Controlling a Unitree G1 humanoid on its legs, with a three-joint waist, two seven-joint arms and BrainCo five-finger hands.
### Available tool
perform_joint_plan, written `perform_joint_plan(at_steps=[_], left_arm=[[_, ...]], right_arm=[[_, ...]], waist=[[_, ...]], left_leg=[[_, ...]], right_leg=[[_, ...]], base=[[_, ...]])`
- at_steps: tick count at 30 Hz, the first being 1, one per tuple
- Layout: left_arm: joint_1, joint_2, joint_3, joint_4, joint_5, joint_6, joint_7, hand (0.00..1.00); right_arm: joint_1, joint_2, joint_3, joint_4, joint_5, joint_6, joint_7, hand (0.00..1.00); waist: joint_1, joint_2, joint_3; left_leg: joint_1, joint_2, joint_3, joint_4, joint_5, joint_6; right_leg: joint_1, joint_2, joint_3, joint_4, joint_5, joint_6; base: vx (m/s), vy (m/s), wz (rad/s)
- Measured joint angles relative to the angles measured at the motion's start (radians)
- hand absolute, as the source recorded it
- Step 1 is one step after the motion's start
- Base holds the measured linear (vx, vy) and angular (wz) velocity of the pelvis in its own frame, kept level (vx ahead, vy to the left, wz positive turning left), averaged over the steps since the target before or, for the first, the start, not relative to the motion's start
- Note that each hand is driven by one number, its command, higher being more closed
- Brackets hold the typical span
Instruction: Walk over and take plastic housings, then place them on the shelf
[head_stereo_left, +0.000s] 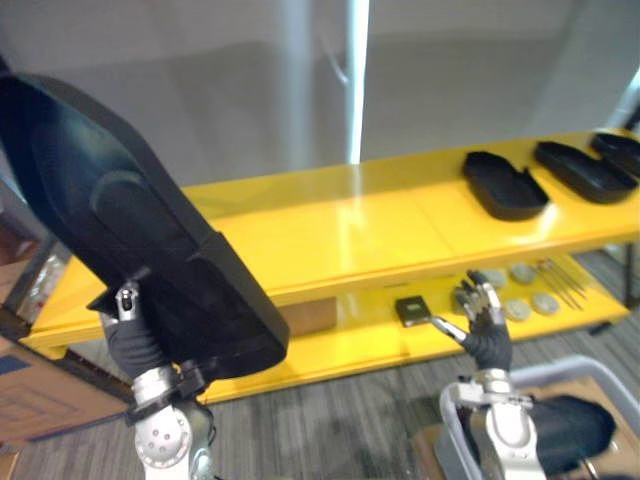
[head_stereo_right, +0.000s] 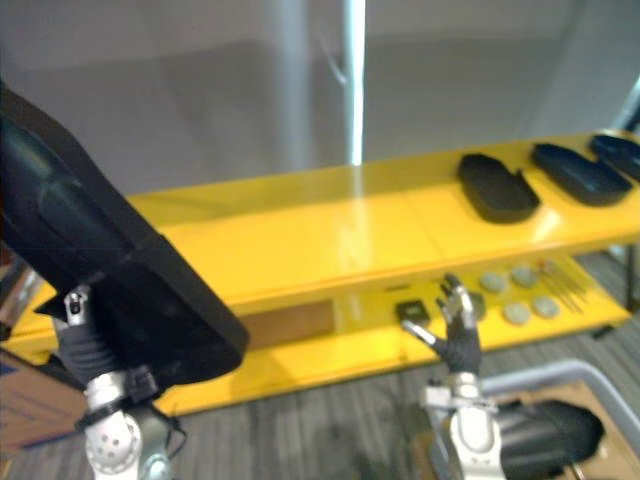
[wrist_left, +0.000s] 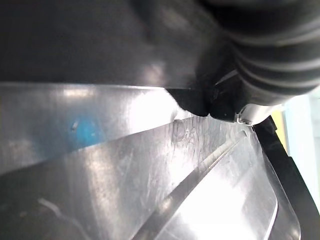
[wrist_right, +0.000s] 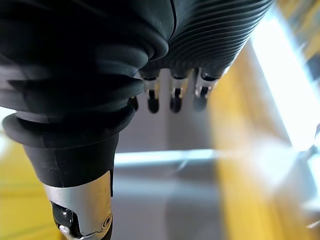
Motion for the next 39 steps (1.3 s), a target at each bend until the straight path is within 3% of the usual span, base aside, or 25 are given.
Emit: perform_joint_plan(at_steps=[3, 6, 7, 13, 16, 22, 23, 31, 39], left_arm=[[0.003, 0.005, -0.021, 0.011, 0.006, 0.031, -0.007, 1.00], [0.002, 0.021, -0.044, 0.045, 0.028, 0.040, -0.014, 1.00], [0.002, 0.025, -0.045, 0.058, 0.035, 0.042, -0.014, 1.00], [0.002, 0.070, -0.040, 0.108, 0.037, 0.063, -0.049, 1.00], [0.001, 0.070, -0.044, 0.108, 0.037, 0.058, -0.082, 1.00], [0.003, 0.055, -0.072, 0.108, 0.031, 0.052, -0.099, 1.00], [-0.001, 0.049, -0.116, 0.108, 0.028, 0.008, -0.133, 1.00], [-0.001, 0.049, -0.117, 0.108, 0.029, 0.003, -0.129, 1.00], [0.002, 0.047, -0.107, 0.084, 0.031, -0.009, -0.121, 1.00]], right_arm=[[0.010, 0.049, -0.017, -0.031, 0.002, 0.000, -0.025, 0.00], [0.021, 0.099, -0.029, -0.032, 0.021, 0.000, -0.068, 0.00], [0.017, 0.105, -0.031, -0.032, 0.022, 0.000, -0.071, 0.00], [0.002, 0.153, -0.022, -0.017, -0.011, 0.001, -0.179, 0.00], [0.028, 0.165, -0.006, -0.016, -0.016, 0.002, -0.223, 0.00], [0.098, 0.183, -0.008, -0.016, 0.036, -0.004, -0.216, 0.00], [0.133, 0.215, 0.004, -0.058, 0.039, -0.020, -0.217, 0.00], [0.133, 0.215, 0.004, -0.058, 0.039, -0.020, -0.207, 0.00], [0.131, 0.203, 0.007, -0.107, 0.042, 0.004, -0.132, 0.00]], waist=[[-0.008, -0.038, -0.007], [-0.009, -0.085, -0.028], [-0.006, -0.086, -0.028], [-0.013, -0.081, -0.027], [-0.017, -0.059, -0.010], [-0.042, -0.044, 0.005], [-0.046, -0.022, -0.021], [-0.043, -0.032, -0.014], [-0.021, -0.055, 0.005]], left_leg=[[0.029, -0.005, 0.121, -0.081, 0.067, 0.016], [0.043, -0.017, 0.141, -0.128, 0.096, 0.024], [0.049, -0.017, 0.139, -0.131, 0.097, 0.024], [0.072, -0.017, 0.156, -0.157, 0.099, 0.021], [0.089, -0.018, 0.193, -0.165, 0.102, 0.022], [0.121, -0.022, 0.255, -0.207, 0.116, 0.015], [0.120, -0.031, 0.339, -0.217, 0.118, 0.033], [0.120, -0.031, 0.332, -0.217, 0.122, 0.032], [0.113, -0.026, 0.302, -0.217, 0.119, 0.032]], right_leg=[[0.057, -0.016, -0.069, -0.023, 0.000, -0.001], [0.077, -0.021, -0.086, -0.007, 0.001, -0.002], [0.077, -0.021, -0.083, 0.005, 0.001, -0.002], [0.075, -0.021, -0.042, 0.022, 0.004, -0.007], [0.081, -0.021, -0.016, -0.003, 0.004, -0.007], [0.088, -0.021, 0.019, -0.042, 0.004, -0.007], [0.087, -0.035, 0.057, -0.103, 0.060, 0.009], [0.087, -0.036, 0.057, -0.091, 0.063, 0.008], [0.088, -0.034, 0.032, -0.069, 0.064, 0.008]], base=[[0.16, -0.020, 0.97], [0.14, 0.032, 0.77], [0.12, 0.025, 0.30], [0.04, 0.006, -0.02], [-0.02, -0.012, -0.33], [-0.05, -0.004, -0.22], [-0.01, 0.004, -0.08], [0.00, 0.000, 0.03], [-0.01, 0.009, 0.11]])
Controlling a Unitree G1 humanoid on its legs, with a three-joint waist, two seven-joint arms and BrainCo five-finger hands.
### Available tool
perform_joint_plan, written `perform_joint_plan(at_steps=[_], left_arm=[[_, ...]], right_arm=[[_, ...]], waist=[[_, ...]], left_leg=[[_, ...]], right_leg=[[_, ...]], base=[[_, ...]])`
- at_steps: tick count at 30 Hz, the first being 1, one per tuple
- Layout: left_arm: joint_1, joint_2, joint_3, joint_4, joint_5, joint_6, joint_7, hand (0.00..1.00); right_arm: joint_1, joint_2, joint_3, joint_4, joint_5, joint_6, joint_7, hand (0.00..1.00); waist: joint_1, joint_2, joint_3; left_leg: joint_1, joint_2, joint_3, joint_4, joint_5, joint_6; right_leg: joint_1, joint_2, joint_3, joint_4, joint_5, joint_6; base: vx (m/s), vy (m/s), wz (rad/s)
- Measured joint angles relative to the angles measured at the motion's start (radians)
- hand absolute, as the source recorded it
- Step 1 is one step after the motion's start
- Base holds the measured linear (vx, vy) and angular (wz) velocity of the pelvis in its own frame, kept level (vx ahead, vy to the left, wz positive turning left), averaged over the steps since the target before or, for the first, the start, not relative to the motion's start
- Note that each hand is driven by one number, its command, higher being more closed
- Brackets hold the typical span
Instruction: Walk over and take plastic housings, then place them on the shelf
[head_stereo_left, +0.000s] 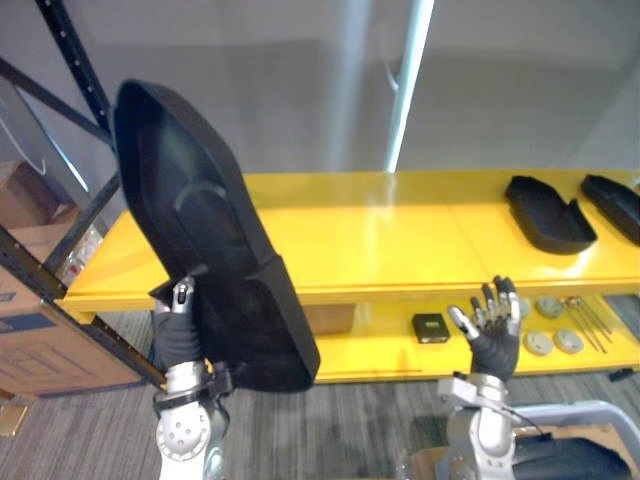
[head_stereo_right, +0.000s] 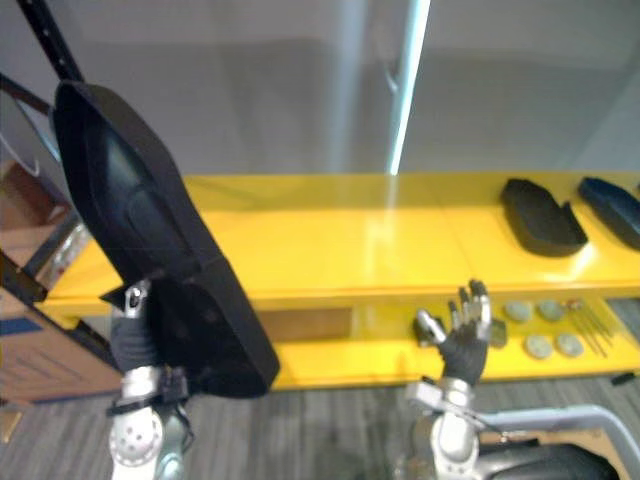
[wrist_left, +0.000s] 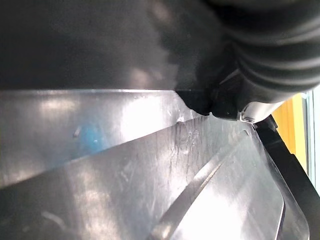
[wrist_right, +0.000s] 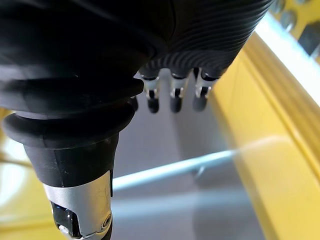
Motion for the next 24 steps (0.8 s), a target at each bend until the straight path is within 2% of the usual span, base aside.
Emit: perform_joint_plan(at_steps=[4, 7, 10, 12, 13, 15, 16, 17, 22, 24], left_arm=[[-0.004, 0.002, -0.026, -0.035, 0.056, 0.011, 0.004, 1.00], [-0.061, 0.023, -0.122, -0.037, 0.157, 0.072, 0.000, 1.00], [-0.190, 0.083, -0.223, -0.029, 0.235, 0.143, -0.003, 1.00], [-0.314, 0.131, -0.292, -0.009, 0.288, 0.220, -0.002, 1.00], [-0.345, 0.141, -0.307, -0.005, 0.291, 0.242, -0.002, 1.00], [-0.469, 0.164, -0.346, 0.039, 0.301, 0.338, -0.001, 1.00], [-0.497, 0.169, -0.350, 0.057, 0.316, 0.364, 0.000, 1.00], [-0.548, 0.186, -0.353, 0.097, 0.327, 0.411, 0.000, 1.00], [-0.702, 0.265, -0.356, 0.262, 0.329, 0.570, 0.012, 1.00], [-0.741, 0.286, -0.356, 0.305, 0.329, 0.608, 0.014, 1.00]], right_arm=[[0.004, -0.004, 0.003, 0.000, 0.035, 0.029, 0.023, 0.00], [0.027, -0.004, 0.006, 0.000, 0.035, 0.043, 0.025, 0.00], [0.046, -0.007, 0.025, 0.000, 0.036, 0.062, 0.028, 0.00], [0.046, -0.008, 0.031, 0.000, 0.036, 0.064, 0.048, 0.00], [0.046, -0.010, 0.033, 0.000, 0.036, 0.064, 0.048, 0.00], [0.046, -0.018, 0.036, 0.000, 0.036, 0.064, 0.062, 0.00], [0.046, -0.020, 0.037, 0.000, 0.036, 0.064, 0.068, 0.00], [0.045, -0.025, 0.042, 0.000, 0.037, 0.065, 0.075, 0.00], [0.046, -0.072, 0.068, 0.000, 0.044, 0.095, 0.120, 0.00], [0.045, -0.082, 0.075, 0.000, 0.057, 0.099, 0.135, 0.00]], waist=[[0.005, -0.006, 0.001], [-0.001, 0.009, 0.004], [-0.030, 0.007, 0.003], [-0.058, 0.004, -0.002], [-0.060, 0.003, -0.003], [-0.080, 0.003, -0.004], [-0.084, 0.004, -0.005], [-0.098, 0.007, -0.011], [-0.123, 0.026, -0.016], [-0.129, 0.030, -0.014]], left_leg=[[-0.017, 0.003, 0.004, 0.000, 0.000, 0.000], [-0.021, 0.003, 0.011, 0.000, 0.000, 0.000], [-0.012, 0.008, 0.033, 0.000, 0.003, 0.000], [-0.012, 0.010, 0.054, 0.001, 0.009, -0.005], [-0.011, 0.011, 0.065, 0.005, 0.010, -0.007], [0.001, 0.014, 0.088, 0.006, 0.012, -0.007], [0.007, 0.014, 0.092, 0.006, 0.012, -0.007], [0.009, 0.014, 0.096, 0.006, 0.012, -0.007], [0.024, 0.016, 0.131, 0.005, 0.012, -0.007], [0.023, 0.016, 0.135, 0.005, 0.012, -0.007]], right_leg=[[0.001, 0.006, -0.003, -0.029, 0.000, 0.000], [0.001, 0.007, -0.002, -0.040, 0.000, 0.000], [-0.003, 0.010, 0.006, -0.040, 0.000, 0.001], [-0.016, 0.011, 0.021, -0.039, 0.003, 0.004], [-0.023, 0.012, 0.034, -0.039, 0.006, 0.004], [-0.033, 0.013, 0.050, -0.040, 0.015, 0.005], [-0.031, 0.014, 0.056, -0.040, 0.016, 0.005], [-0.031, 0.014, 0.057, -0.040, 0.018, 0.005], [-0.035, 0.015, 0.087, -0.040, 0.021, 0.003], [-0.037, 0.015, 0.090, -0.040, 0.021, 0.003]], base=[[0.01, -0.016, 0.05], [0.01, -0.007, -0.02], [0.04, -0.006, -0.15], [0.05, 0.010, -0.27], [0.05, 0.020, -0.38], [0.05, 0.015, -0.32], [0.04, 0.009, -0.19], [0.01, 0.007, -0.11], [-0.03, 0.006, -0.18], [-0.06, 0.004, -0.08]])
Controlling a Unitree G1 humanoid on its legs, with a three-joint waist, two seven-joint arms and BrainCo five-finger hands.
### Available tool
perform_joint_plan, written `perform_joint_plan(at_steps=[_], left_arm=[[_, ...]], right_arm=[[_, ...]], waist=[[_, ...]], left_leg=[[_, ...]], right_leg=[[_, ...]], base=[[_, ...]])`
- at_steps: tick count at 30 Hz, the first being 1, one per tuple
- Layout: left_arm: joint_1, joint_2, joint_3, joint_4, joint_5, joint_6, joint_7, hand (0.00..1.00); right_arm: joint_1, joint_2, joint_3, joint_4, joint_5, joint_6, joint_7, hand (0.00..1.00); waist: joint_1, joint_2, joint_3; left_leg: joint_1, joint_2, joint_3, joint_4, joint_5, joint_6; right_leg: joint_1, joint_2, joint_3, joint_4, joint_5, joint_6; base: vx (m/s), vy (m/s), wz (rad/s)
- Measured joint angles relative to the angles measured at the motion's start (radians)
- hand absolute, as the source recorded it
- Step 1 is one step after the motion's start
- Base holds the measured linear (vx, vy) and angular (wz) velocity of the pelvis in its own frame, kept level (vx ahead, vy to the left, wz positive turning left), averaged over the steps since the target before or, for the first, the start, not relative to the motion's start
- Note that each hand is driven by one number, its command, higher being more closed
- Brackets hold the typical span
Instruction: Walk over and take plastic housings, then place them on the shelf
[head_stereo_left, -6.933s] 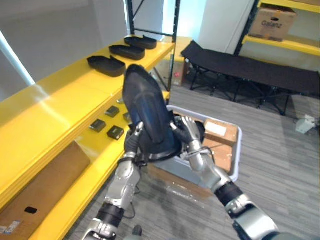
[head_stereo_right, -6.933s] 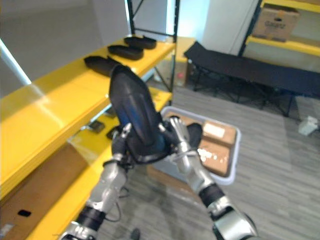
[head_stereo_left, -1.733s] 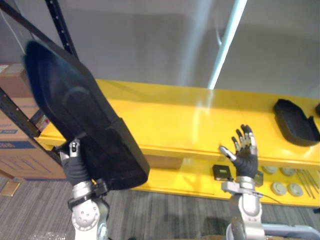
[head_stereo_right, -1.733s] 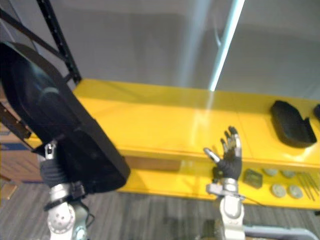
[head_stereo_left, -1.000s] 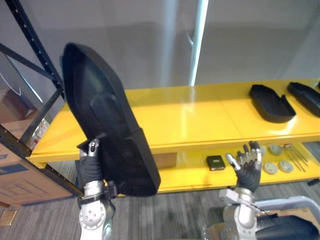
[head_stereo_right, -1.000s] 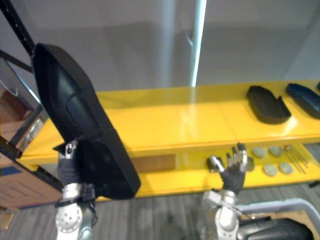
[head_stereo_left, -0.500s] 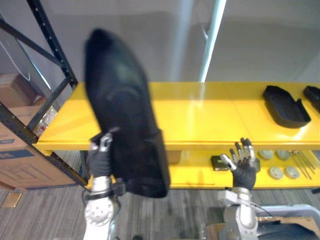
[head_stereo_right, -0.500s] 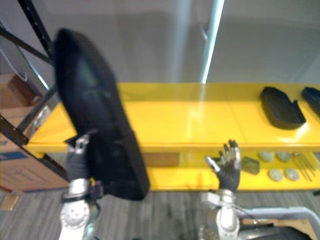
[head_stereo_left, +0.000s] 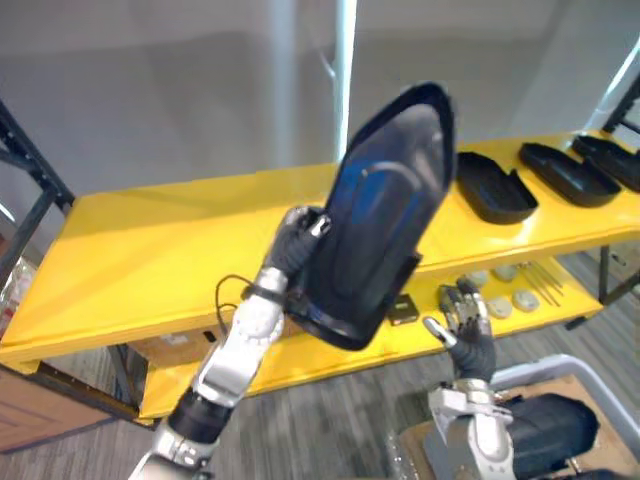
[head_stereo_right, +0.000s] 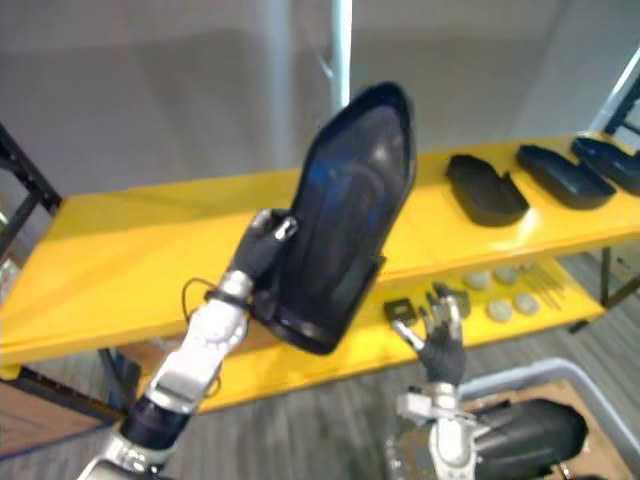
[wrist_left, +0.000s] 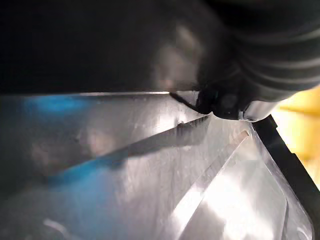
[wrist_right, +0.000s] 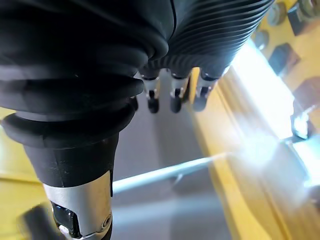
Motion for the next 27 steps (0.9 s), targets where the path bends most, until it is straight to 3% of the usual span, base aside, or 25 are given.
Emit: perform_joint_plan(at_steps=[9, 14, 20, 27], left_arm=[[-0.202, 0.034, 0.016, 0.286, -0.012, 0.214, 0.093, 1.00], [-0.203, 0.030, 0.122, 0.392, -0.125, 0.277, 0.159, 1.00], [-0.172, 0.020, 0.268, 0.540, -0.274, 0.276, 0.253, 1.00], [-0.137, -0.024, 0.354, 0.579, -0.426, 0.187, 0.367, 1.00]], right_arm=[[0.003, -0.048, 0.087, 0.018, 0.028, 0.014, 0.024, 0.00], [0.021, -0.057, 0.117, 0.052, 0.058, 0.031, 0.024, 0.00], [0.030, -0.058, 0.147, 0.052, 0.059, 0.033, 0.025, 0.00], [0.024, -0.065, 0.167, 0.050, 0.071, 0.036, 0.034, 0.00]], waist=[[-0.031, 0.029, 0.000], [-0.062, 0.044, 0.002], [-0.070, 0.049, 0.015], [-0.076, 0.054, 0.081]], left_leg=[[-0.021, 0.010, 0.037, -0.007, 0.011, 0.000], [-0.041, 0.022, 0.041, -0.008, 0.030, -0.008], [-0.054, 0.040, 0.055, -0.007, 0.047, -0.013], [-0.075, 0.050, 0.060, -0.006, 0.059, -0.014]], right_leg=[[-0.035, 0.018, 0.050, -0.018, 0.007, -0.004], [-0.066, 0.037, 0.058, -0.020, 0.017, -0.014], [-0.086, 0.059, 0.078, -0.032, 0.034, -0.024], [-0.111, 0.071, 0.085, -0.034, 0.044, -0.028]], base=[[-0.07, -0.006, -0.13], [-0.01, -0.020, -0.09], [-0.01, -0.015, -0.09], [-0.02, -0.006, -0.03]])
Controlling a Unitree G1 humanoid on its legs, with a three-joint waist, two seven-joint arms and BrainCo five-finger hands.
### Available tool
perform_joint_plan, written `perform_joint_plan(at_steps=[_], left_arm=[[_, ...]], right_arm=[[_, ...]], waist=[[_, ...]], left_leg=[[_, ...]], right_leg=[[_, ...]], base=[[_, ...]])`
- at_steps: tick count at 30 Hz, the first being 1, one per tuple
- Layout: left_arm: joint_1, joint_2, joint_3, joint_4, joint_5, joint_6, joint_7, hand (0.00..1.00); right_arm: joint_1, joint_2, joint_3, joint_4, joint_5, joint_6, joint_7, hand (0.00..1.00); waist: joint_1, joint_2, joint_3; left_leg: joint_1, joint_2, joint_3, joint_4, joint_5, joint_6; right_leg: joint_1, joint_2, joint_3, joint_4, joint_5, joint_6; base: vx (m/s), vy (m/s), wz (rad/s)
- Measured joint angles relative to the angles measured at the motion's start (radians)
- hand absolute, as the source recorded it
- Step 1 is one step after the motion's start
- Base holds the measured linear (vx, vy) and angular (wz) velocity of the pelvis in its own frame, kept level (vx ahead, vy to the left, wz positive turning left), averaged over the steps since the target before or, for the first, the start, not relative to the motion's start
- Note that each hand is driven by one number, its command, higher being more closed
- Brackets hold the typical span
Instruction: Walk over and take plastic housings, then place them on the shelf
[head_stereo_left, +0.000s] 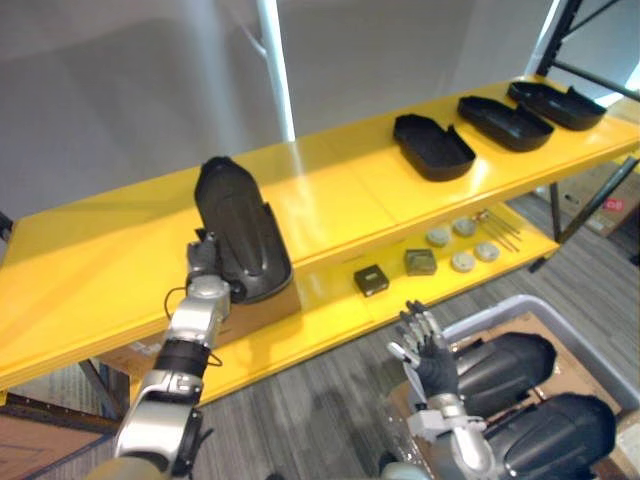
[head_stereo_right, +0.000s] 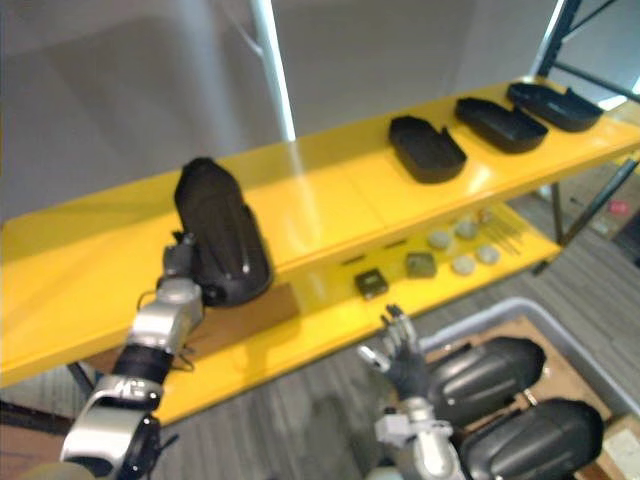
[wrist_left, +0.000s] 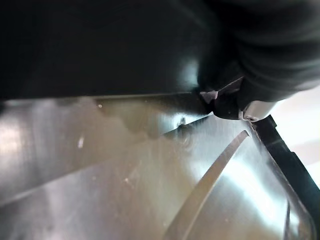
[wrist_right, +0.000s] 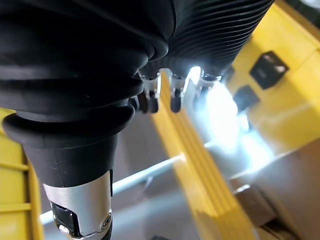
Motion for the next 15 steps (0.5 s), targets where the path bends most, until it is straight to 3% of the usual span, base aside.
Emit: perform_joint_plan(at_steps=[5, 10, 15], left_arm=[[-0.030, -0.033, -0.007, 0.001, 0.036, -0.034, 0.127, 1.00], [-0.140, -0.026, -0.033, -0.001, 0.042, -0.026, 0.175, 1.00], [-0.192, 0.004, -0.066, -0.041, 0.067, -0.025, 0.177, 1.00]], right_arm=[[-0.009, -0.030, 0.066, -0.012, 0.026, 0.009, 0.006, 0.00], [-0.004, -0.040, 0.110, -0.048, 0.025, 0.009, 0.006, 0.00], [0.000, -0.053, 0.141, -0.048, 0.025, 0.007, 0.005, 0.00]], waist=[[-0.009, -0.005, 0.025], [-0.010, -0.010, 0.076], [-0.013, -0.007, 0.100]], left_leg=[[-0.032, 0.001, 0.003, 0.004, 0.012, 0.004], [-0.034, -0.001, 0.002, 0.004, 0.012, 0.004], [-0.043, -0.002, 0.002, 0.004, 0.012, 0.004]], right_leg=[[-0.039, 0.004, 0.011, 0.003, 0.008, -0.001], [-0.041, 0.001, 0.012, 0.004, 0.008, -0.001], [-0.052, 0.002, 0.014, 0.004, 0.008, -0.001]], base=[[0.02, 0.000, -0.05], [0.00, 0.000, 0.00], [0.03, 0.005, -0.01]])
